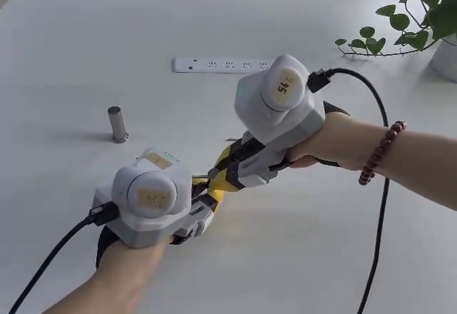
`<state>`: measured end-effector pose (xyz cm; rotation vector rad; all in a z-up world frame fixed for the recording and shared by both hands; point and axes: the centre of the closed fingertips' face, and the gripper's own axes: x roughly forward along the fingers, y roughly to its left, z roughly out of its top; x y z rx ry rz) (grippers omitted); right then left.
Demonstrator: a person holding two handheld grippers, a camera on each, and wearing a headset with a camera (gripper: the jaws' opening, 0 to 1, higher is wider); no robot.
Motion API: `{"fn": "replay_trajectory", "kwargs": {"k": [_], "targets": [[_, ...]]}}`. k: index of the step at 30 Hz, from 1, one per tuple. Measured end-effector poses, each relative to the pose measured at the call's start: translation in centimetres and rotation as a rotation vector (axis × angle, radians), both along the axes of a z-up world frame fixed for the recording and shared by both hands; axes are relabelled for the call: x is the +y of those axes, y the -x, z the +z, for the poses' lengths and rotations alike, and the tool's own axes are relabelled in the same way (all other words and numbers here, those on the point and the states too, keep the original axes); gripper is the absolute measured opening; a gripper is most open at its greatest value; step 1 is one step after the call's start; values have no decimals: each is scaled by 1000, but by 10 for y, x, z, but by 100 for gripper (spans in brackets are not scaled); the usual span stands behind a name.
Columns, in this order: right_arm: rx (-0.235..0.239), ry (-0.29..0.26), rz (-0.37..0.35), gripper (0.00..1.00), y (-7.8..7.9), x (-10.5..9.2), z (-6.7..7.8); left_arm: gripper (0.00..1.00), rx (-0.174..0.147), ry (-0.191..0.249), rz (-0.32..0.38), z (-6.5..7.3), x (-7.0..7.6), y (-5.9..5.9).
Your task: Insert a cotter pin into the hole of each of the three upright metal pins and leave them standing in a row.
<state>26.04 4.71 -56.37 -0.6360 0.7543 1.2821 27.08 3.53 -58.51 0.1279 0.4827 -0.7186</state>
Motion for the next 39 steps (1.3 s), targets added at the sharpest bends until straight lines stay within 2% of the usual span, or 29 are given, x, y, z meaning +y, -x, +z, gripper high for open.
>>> {"fn": "replay_trajectory", "kwargs": {"k": [12, 14, 16, 19, 20, 25, 34, 39], "targets": [[-7, -8, 12, 8, -16, 6, 2, 11, -7, 4, 27, 2, 6, -16], [-6, -12, 9, 8, -23, 7, 2, 11, -3, 9, 35, 2, 7, -18], [-10, -16, 13, 8, -22, 8, 2, 11, -5, 12, 41, 3, 8, -20], [-9, -25, 13, 8, -28, 9, 3, 11, -6, 22, 55, 4, 10, -24], [-11, -29, 13, 8, -25, 9, 3, 11, -7, 24, 59, 4, 10, -26], [-7, -39, 14, 8, -31, 11, 2, 11, -5, 32, 79, 3, 10, -30], [2, -71, 5, 8, -32, 14, 4, 11, 3, 51, 116, 1, 14, -36], [1, -71, 46, 8, -30, 14, 5, 11, 2, 50, 125, 1, 13, -37]]}}
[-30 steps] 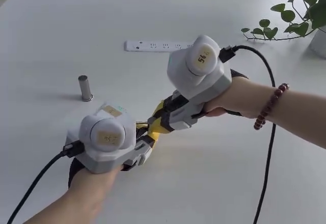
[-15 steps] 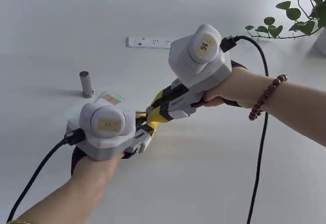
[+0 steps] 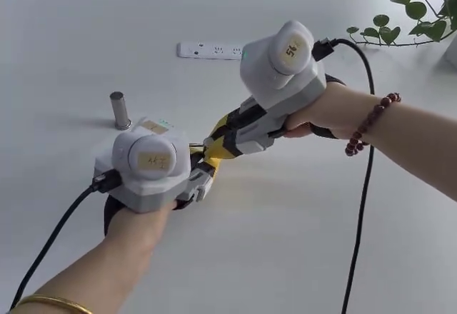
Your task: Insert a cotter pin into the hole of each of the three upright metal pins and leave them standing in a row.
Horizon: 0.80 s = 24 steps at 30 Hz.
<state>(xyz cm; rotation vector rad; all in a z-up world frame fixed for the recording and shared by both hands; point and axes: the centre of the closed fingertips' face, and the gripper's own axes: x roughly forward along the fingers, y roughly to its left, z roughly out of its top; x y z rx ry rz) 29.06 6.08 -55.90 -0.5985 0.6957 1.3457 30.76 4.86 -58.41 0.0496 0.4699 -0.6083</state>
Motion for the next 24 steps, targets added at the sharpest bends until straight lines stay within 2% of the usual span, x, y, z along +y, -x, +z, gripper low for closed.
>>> {"fn": "replay_trajectory", "kwargs": {"k": [3, 13, 24], "targets": [[-15, 22, 54, 8, 1, -2, 0, 12, -2, -4, 7, 0, -1, 0], [1, 3, 48, 9, -2, -1, -3, 12, 0, -6, 24, 0, 0, 0], [-16, 31, 58, 9, -6, -3, -10, 12, 14, -21, 25, -3, 2, 4]]}}
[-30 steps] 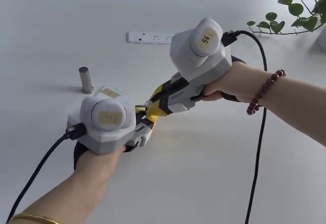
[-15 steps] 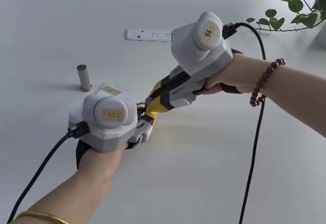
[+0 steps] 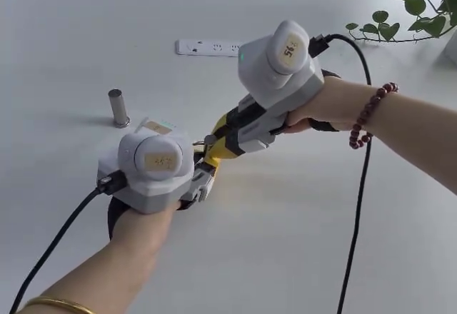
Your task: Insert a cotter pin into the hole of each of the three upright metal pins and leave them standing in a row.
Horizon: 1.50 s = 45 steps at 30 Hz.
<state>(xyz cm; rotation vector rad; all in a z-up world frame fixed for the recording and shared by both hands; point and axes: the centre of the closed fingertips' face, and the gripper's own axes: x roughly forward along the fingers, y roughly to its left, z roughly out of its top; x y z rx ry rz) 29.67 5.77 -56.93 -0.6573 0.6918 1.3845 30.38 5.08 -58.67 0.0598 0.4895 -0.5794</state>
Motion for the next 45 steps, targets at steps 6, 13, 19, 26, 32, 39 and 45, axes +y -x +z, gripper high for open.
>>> {"fn": "replay_trajectory", "kwargs": {"k": [6, 13, 19, 26, 32, 39, 45], "targets": [[-3, -12, -20, 9, -2, -1, 1, 13, 1, 2, -6, 3, 1, 1], [-4, -24, -44, 11, 1, -5, 4, 15, -7, 8, -4, 10, 2, 5], [13, -54, -96, 16, 3, -4, 12, 19, 0, -5, -2, 11, 6, 10], [58, -153, -182, 21, 3, 7, 33, 23, 26, -9, -8, 12, 10, 25], [56, -203, -221, 24, -2, 16, 50, 27, 15, 15, -14, 24, 14, 37], [31, -253, -281, 28, -14, 29, 64, 34, 12, 38, 3, 35, 29, 48], [27, -276, -335, 31, -27, 41, 68, 43, -1, 43, 19, 45, 46, 54]]}}
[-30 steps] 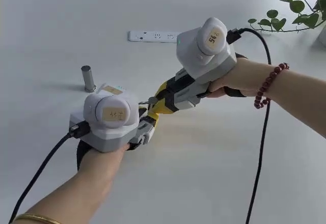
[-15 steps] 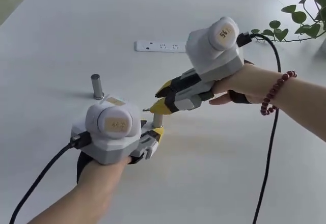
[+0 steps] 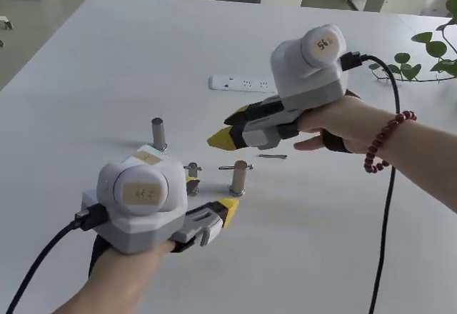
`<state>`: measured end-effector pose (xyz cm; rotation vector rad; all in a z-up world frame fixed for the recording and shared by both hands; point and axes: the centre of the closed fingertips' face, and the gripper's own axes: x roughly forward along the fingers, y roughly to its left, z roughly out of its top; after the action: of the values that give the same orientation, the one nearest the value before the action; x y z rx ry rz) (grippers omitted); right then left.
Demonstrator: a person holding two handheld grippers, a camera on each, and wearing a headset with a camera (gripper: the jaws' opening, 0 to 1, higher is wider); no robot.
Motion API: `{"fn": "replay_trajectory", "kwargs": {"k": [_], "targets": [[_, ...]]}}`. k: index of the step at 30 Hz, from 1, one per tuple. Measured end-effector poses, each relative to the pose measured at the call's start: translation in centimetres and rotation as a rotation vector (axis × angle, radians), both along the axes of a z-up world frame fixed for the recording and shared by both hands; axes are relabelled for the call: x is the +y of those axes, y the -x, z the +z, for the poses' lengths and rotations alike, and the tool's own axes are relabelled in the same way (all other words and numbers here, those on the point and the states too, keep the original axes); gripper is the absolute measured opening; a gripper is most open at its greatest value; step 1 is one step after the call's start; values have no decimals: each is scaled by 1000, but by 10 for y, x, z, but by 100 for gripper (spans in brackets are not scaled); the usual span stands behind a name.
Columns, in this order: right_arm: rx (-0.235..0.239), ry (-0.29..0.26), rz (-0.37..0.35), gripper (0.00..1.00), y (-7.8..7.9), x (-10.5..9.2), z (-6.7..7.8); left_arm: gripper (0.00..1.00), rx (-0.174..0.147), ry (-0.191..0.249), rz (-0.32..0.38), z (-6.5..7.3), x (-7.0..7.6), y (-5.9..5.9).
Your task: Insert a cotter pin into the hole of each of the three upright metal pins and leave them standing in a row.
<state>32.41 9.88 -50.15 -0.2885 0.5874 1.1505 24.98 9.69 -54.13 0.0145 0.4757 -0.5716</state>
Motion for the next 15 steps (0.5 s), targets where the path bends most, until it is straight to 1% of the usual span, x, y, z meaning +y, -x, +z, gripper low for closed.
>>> {"fn": "replay_trajectory", "kwargs": {"k": [3, 5, 8, 11, 13, 15], "targets": [[-12, 5, -19, 32, -7, 6, 0, 47, -11, 2, 14, 5, 10, 3], [-9, -2, -28, 32, -9, 11, 0, 53, -10, -3, 43, 5, 18, 3], [-2, -10, -34, 32, -12, 20, -1, 55, -14, 7, 56, 9, 27, 5], [0, -13, -38, 34, -16, 30, -3, 60, -20, 6, 59, 12, 33, 7], [0, -13, -37, 36, -18, 38, -6, 62, -29, 0, 63, 14, 38, 8], [-14, 0, -42, 38, -22, 45, -11, 67, -45, 10, 71, 16, 42, 8]]}}
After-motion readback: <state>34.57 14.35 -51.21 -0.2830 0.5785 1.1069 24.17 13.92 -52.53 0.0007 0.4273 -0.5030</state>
